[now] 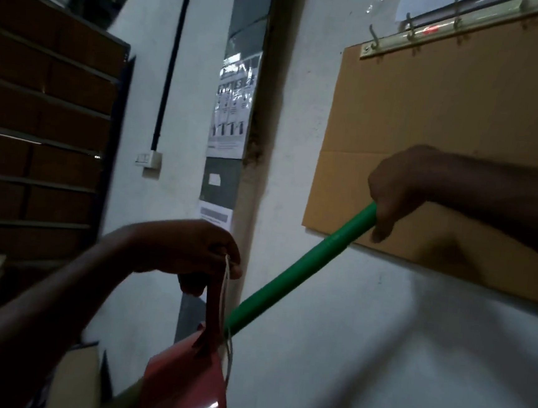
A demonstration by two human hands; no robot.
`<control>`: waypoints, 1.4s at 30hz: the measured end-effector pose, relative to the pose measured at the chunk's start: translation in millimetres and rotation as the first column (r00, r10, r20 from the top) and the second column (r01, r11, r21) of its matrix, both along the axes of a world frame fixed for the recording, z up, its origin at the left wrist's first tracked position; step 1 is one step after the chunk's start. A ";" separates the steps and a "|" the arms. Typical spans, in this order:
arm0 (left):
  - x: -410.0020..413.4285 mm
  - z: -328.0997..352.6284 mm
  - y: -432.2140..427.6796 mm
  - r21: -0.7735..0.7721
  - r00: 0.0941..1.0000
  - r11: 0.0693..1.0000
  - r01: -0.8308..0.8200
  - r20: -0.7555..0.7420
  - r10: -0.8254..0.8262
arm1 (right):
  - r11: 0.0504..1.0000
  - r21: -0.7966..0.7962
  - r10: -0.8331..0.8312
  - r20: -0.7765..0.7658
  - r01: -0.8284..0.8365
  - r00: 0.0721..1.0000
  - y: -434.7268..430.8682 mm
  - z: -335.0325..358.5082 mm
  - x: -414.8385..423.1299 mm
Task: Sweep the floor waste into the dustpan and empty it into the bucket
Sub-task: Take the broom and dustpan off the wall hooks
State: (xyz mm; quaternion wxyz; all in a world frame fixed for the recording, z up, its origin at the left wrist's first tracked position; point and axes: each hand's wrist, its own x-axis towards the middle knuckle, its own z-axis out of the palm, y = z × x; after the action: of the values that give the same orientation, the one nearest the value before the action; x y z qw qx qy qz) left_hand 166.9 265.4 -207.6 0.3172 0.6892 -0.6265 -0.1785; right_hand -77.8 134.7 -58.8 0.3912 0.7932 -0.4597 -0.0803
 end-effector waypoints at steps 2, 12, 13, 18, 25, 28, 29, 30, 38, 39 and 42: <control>7.7 -25.1 8.7 0.038 0.999 0.999 -0.016 -0.033 0.017 | 0.988 0.148 0.049 0.005 -0.050 0.999 9.5 -14.4 21.8; 68.5 -103.9 124.0 -0.232 0.976 0.959 -0.165 0.099 0.192 | 0.912 0.042 0.409 -0.060 -0.407 0.910 75.8 -72.6 119.8; 74.8 -109.7 137.1 -0.238 0.982 0.956 -0.172 0.034 0.185 | 0.903 0.036 0.430 -0.053 -0.429 0.901 83.0 -77.5 125.5; 100.4 -142.9 185.9 -0.255 0.888 0.953 -0.166 -0.458 0.031 | 0.812 0.028 0.584 -0.041 -0.583 0.811 105.0 -90.0 150.1; 109.1 -157.6 220.6 -0.400 0.863 0.884 -0.241 -0.506 0.006 | 0.719 0.028 0.694 0.014 -0.694 0.720 120.2 -94.7 173.4; 105.7 -162.0 225.2 -0.550 0.863 0.711 -0.439 -0.479 0.162 | 0.683 0.036 0.727 0.059 -0.729 0.684 123.5 -94.8 177.9; 106.4 -162.4 227.2 -0.586 0.855 0.652 -0.482 -0.478 0.202 | 0.668 0.042 0.739 0.073 -0.743 0.669 124.9 -95.6 179.6; 108.0 -161.6 230.1 -0.606 0.843 0.610 -0.511 -0.490 0.221 | 0.649 0.038 0.756 0.080 -0.760 0.650 126.7 -96.2 181.1; 119.4 -168.8 257.8 -0.523 0.824 0.639 -0.563 -0.297 0.483 | 0.574 -0.054 0.818 0.090 -0.817 0.569 141.5 -94.2 174.1; 119.8 -170.7 257.4 -0.536 0.811 0.626 -0.566 -0.224 0.541 | 0.571 -0.053 0.820 0.084 -0.819 0.566 143.2 -94.7 173.6; 114.6 -175.5 255.3 -0.568 0.774 0.558 -0.605 -0.256 0.580 | 0.559 -0.049 0.828 0.091 -0.828 0.553 147.5 -98.1 173.5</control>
State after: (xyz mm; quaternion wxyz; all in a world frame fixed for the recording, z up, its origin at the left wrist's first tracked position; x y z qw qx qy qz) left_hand 281.5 520.7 -383.1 0.5790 0.7105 -0.3739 0.1418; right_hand 95.6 282.2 -156.9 0.3587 0.9191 -0.0528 0.1541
